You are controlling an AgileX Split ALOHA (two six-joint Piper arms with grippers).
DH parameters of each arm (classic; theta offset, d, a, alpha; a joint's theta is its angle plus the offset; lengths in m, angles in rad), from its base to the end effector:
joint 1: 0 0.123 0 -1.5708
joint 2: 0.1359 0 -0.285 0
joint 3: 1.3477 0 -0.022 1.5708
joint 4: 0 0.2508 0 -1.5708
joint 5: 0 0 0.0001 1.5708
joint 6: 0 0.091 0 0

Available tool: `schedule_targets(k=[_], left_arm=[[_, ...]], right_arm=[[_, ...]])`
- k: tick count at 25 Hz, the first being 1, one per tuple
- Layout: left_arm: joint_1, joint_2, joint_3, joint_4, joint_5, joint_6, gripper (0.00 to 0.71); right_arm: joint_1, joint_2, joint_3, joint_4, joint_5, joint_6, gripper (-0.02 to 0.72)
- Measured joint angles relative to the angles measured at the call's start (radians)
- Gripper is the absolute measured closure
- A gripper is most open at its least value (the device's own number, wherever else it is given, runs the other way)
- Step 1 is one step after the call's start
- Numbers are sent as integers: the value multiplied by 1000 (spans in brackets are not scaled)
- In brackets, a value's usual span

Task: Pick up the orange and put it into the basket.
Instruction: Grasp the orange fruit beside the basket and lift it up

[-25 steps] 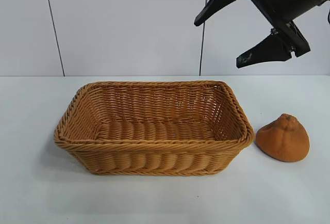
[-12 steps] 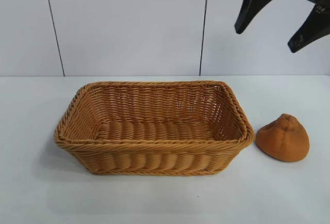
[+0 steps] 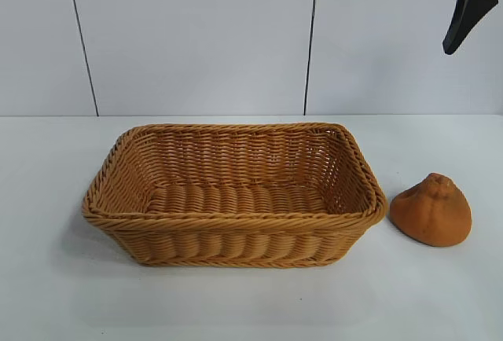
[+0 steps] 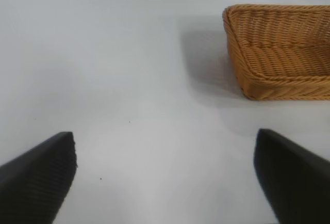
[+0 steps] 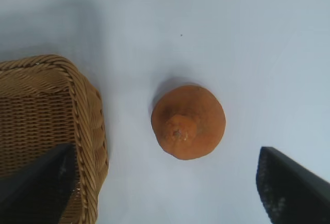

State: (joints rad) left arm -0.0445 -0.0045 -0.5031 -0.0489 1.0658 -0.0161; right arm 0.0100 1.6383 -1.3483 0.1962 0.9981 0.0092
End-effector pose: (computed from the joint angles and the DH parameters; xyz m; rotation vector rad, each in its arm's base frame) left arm -0.0063 -0.0036 0.2778 0.0316 2.0419 -0.0964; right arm 0.3406 0.0183 0.2897 0.1034 2.7611 0.2609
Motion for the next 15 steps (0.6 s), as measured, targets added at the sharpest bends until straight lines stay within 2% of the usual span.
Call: schedule_targets(k=[9, 15], left_arm=[[0, 0, 0, -3, 0, 0, 44], [0, 0, 0, -3, -1, 0, 44]], right_arm=[[0, 228, 0, 32, -8, -3, 52], [23, 390, 0, 45, -37, -29, 52]])
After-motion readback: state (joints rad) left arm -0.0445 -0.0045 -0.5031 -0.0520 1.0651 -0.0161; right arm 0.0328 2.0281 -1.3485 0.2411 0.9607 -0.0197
